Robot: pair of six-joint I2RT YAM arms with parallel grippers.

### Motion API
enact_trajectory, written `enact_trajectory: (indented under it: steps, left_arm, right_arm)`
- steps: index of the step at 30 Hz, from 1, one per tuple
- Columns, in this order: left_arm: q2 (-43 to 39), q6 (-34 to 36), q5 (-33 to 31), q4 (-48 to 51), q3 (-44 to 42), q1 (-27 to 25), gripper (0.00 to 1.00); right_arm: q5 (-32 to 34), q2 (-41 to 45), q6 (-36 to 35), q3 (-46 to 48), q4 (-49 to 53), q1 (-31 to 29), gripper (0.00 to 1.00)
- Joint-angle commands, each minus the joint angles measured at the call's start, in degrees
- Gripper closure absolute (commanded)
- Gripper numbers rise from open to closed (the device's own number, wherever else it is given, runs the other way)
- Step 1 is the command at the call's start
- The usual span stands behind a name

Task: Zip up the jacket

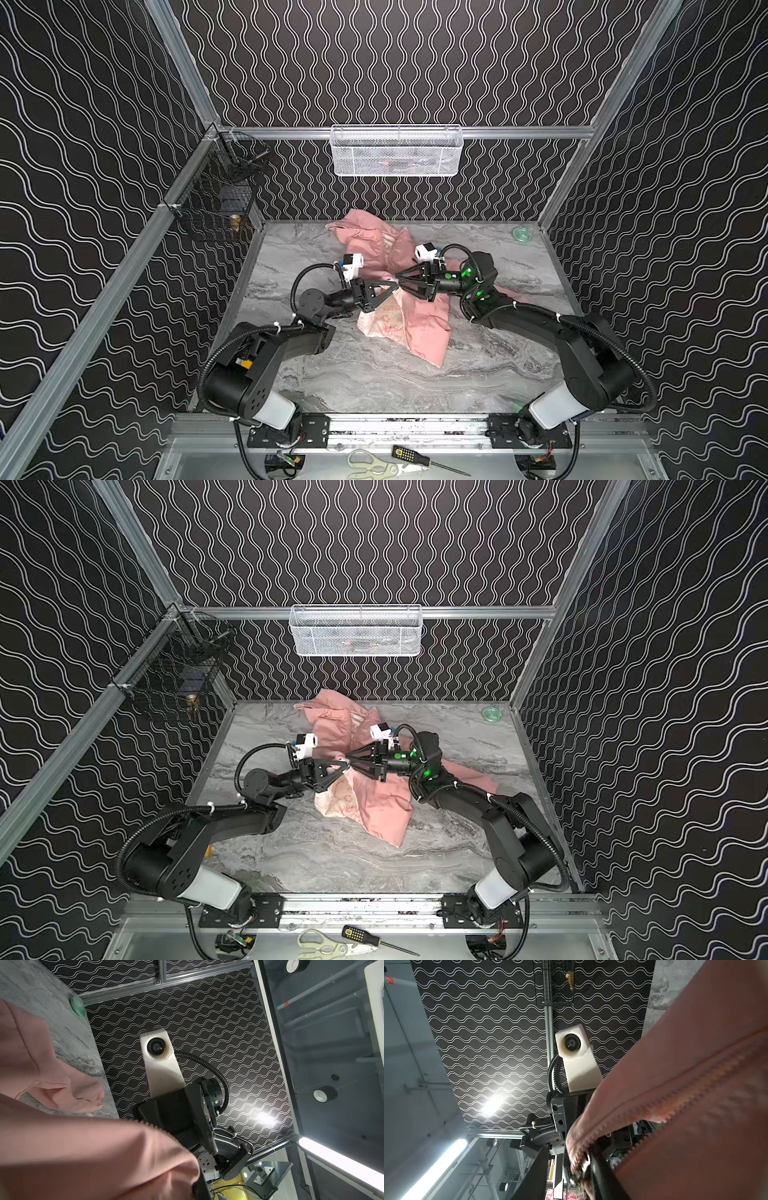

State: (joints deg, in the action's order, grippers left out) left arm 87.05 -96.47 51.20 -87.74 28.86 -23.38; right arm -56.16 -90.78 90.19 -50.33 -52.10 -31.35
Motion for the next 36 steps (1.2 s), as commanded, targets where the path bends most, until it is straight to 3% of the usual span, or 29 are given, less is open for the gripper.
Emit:
enact_trajectory:
  steps: [1,17,20,25,36]
  left_arm:
    - [-0.1,-1.3,0.9,-1.0,-0.1,0.0,0.96]
    - [-0.1,-1.1,0.8,-1.0,-0.2,0.0,0.96]
    - [-0.1,-1.0,0.6,-1.1,-0.4,0.0,0.93]
    - [-0.4,-0.9,0.4,-1.0,-0.8,0.0,0.89]
    - [-0.7,-0.7,0.0,-1.0,-0.9,0.0,0.89]
  right_arm:
    - [-0.2,0.7,0.3,-0.3,-4.2,-0.1,0.67]
    - [0.5,1.3,-1.9,-0.2,-1.1,-0.2,0.80]
    - [0.9,1.3,-1.8,0.1,-1.0,-0.1,0.79]
    - [1.3,1.7,-2.0,0.3,-0.5,-0.1,0.87]
    - [1.8,1.8,-2.1,0.7,0.0,-0.1,0.86]
